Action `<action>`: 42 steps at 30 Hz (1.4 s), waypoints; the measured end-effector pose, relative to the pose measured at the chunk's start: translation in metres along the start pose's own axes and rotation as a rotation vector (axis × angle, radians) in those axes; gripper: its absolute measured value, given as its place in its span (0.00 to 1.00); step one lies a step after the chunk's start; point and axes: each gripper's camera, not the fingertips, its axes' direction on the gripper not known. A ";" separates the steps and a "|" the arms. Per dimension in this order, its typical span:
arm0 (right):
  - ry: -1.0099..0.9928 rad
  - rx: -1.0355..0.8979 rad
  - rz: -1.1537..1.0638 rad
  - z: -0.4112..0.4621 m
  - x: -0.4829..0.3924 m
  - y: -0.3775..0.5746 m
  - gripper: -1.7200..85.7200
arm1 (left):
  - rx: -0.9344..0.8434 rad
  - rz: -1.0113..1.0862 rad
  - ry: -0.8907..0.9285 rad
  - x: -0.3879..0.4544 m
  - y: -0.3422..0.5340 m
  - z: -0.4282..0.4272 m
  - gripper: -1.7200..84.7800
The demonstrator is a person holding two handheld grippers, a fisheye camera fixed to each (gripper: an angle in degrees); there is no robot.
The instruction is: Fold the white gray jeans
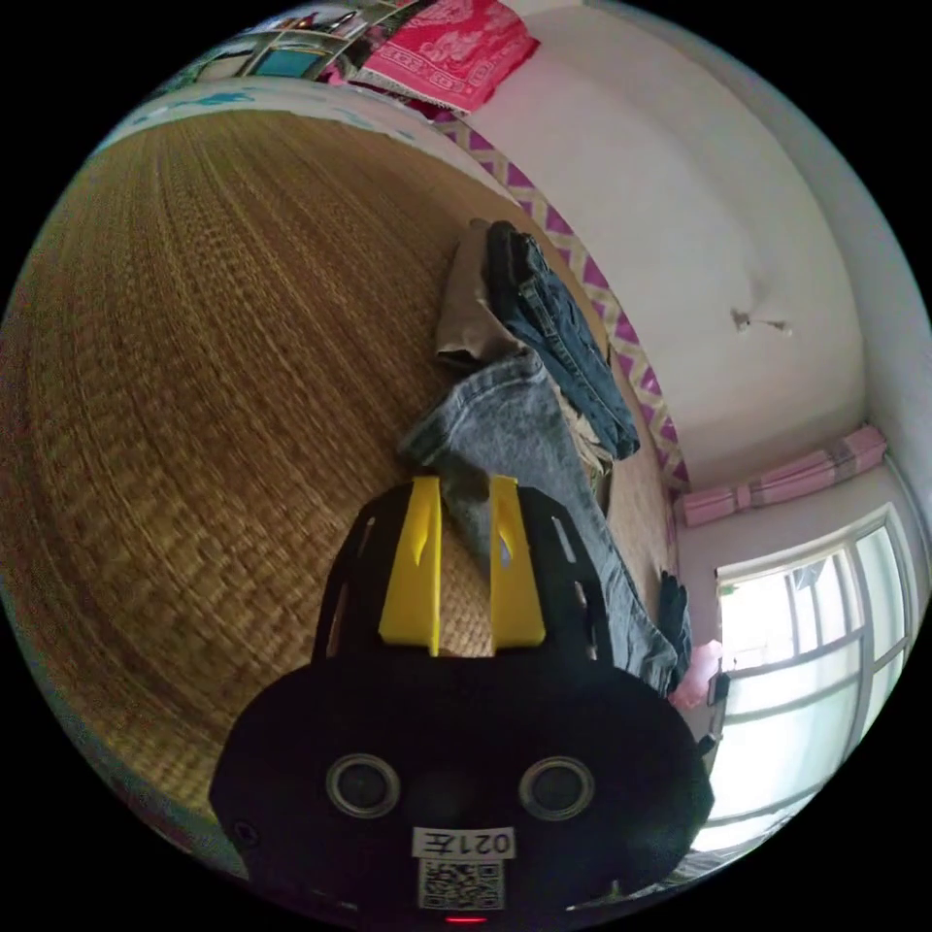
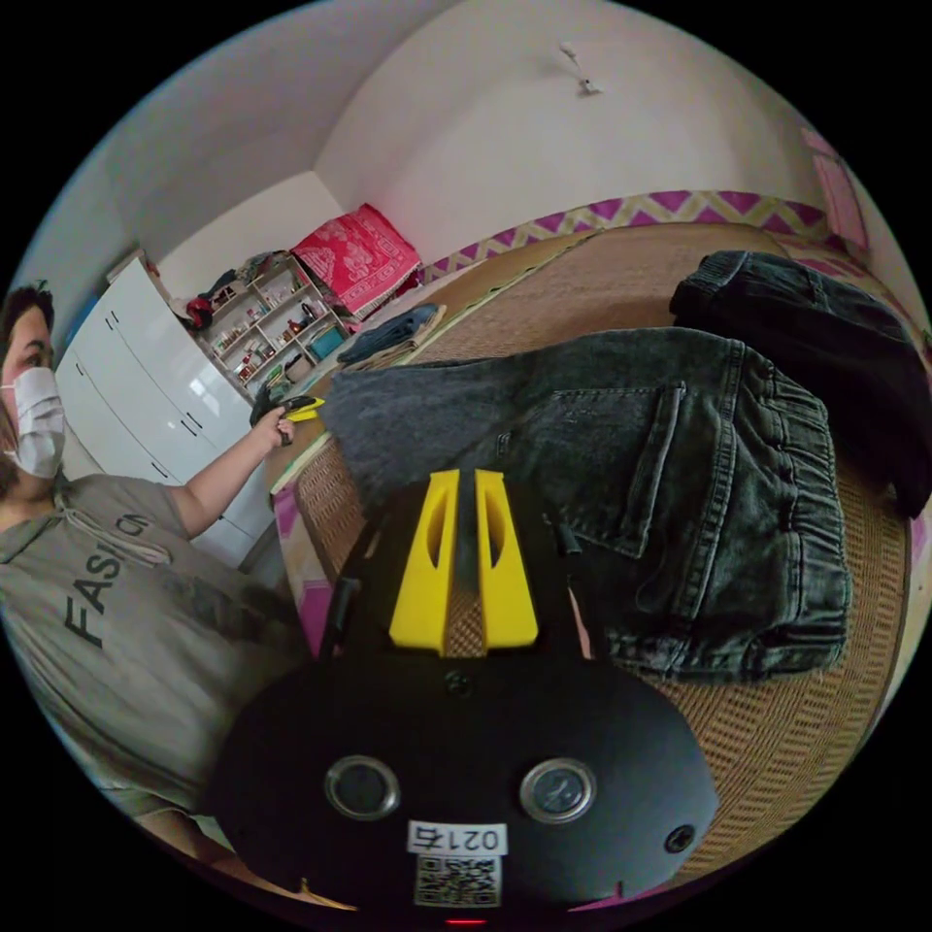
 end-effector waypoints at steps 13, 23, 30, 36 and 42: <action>0.027 0.093 0.059 -0.063 0.012 0.071 0.03 | 0.198 0.603 0.074 0.250 0.140 -0.055 0.01; 0.013 0.203 0.098 -0.103 0.029 0.117 0.02 | -0.172 1.195 0.083 0.467 0.437 0.130 0.01; -0.031 0.288 0.109 -0.142 0.040 0.130 0.02 | -0.328 1.108 -0.030 0.463 0.532 0.231 0.01; -0.017 0.327 0.136 -0.154 0.063 0.119 0.04 | -0.394 1.296 -0.120 0.476 0.598 0.260 0.06; 0.125 0.393 0.594 -0.151 0.130 0.103 0.17 | -0.420 1.393 0.008 0.491 0.624 0.242 0.11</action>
